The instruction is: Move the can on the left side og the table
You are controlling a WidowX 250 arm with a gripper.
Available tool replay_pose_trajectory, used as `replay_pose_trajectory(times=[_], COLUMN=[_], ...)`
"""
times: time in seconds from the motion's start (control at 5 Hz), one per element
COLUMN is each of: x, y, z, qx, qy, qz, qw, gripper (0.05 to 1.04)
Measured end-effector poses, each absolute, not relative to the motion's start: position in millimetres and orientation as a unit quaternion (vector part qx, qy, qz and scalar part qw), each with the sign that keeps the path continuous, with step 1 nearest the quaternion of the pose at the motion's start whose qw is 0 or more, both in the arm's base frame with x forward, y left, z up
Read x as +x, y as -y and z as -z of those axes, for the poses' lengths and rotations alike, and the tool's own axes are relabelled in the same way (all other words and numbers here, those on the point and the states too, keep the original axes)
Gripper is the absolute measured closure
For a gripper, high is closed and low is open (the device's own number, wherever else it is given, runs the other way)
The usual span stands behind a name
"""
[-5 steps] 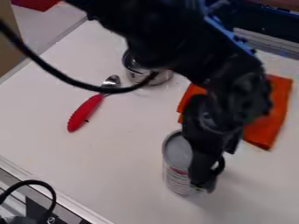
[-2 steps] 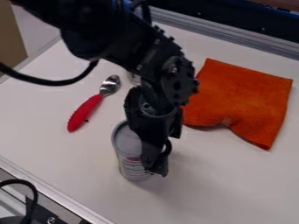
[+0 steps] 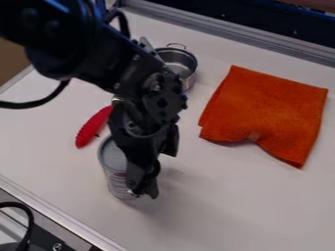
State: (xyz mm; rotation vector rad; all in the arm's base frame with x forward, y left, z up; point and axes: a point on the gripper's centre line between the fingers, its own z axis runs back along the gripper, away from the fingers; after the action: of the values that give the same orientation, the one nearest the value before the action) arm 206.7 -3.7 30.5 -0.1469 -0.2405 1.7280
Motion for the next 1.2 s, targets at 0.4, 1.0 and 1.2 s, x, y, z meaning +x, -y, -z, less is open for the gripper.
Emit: replay_pose_trajectory(times=[0.4,1.0,1.2], x=[186,170,170], y=[-31,-66,-77], z=[-23,-25,-27], qx=[-0.058,-0.066,-0.062], qy=[0.112,0.105,0.115], qz=[-0.727,-0.707,-0.694], qw=[0.675,0.697,0.708], gripper=[0.083,0.083,0.083])
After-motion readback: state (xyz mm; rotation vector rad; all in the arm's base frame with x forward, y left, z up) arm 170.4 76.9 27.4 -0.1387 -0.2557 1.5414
